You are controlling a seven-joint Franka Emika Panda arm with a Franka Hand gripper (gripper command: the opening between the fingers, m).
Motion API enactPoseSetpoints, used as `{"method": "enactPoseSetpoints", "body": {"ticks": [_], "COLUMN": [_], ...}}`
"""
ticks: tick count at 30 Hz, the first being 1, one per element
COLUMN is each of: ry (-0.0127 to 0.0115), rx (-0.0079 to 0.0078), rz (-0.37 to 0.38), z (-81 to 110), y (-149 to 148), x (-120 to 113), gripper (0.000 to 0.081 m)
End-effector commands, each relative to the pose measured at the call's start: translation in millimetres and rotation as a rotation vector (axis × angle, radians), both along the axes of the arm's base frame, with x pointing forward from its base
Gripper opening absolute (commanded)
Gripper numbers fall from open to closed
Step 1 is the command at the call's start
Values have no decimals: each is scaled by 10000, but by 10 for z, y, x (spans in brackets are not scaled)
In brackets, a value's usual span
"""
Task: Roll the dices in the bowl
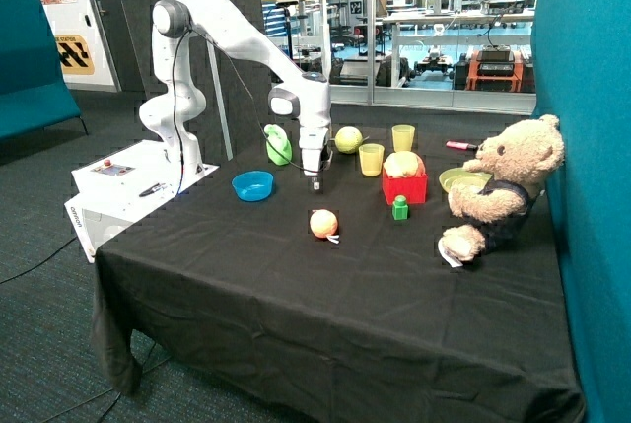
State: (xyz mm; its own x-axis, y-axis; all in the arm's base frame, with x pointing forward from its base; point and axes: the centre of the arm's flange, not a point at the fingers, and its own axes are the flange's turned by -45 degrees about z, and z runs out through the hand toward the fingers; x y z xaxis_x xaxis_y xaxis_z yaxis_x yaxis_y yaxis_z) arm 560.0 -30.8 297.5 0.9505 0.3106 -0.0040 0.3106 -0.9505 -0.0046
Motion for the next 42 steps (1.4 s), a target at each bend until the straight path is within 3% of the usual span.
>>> {"method": "enactPoseSetpoints", "body": {"ticks": [1, 5, 31, 38, 42], "ry": [-52, -52, -52, -52, -52], "rx": [-32, -32, -32, -32, -32], "rz": [-118, -179, -273, -265, -287], "z": [-87, -111, -270, -277, -281], "y": [-56, -129, -183, -148, -138], "x": [-14, -14, 85, 142, 144], "gripper": [471, 430, 346, 266, 154]}}
